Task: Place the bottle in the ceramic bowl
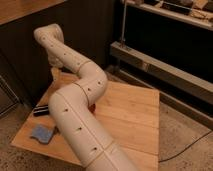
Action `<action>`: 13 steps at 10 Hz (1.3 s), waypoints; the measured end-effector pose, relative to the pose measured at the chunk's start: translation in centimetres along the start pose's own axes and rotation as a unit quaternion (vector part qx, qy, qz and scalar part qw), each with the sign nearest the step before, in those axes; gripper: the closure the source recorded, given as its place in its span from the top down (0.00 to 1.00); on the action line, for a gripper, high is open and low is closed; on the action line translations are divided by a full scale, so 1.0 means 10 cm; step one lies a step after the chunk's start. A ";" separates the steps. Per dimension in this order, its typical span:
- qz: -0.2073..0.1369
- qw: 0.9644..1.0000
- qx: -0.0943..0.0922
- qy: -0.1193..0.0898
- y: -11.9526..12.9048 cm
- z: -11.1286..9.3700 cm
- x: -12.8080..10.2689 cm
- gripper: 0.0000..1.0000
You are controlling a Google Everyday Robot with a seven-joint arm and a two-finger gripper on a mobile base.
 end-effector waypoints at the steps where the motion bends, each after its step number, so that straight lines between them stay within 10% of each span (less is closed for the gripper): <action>1: -0.006 1.000 -0.009 -0.010 0.02 0.09 -0.05 0.80; 6: -0.026 0.990 -0.081 -0.110 0.25 0.61 -0.38 0.80; 13: -0.078 0.995 -0.010 -0.067 0.34 0.80 0.05 0.80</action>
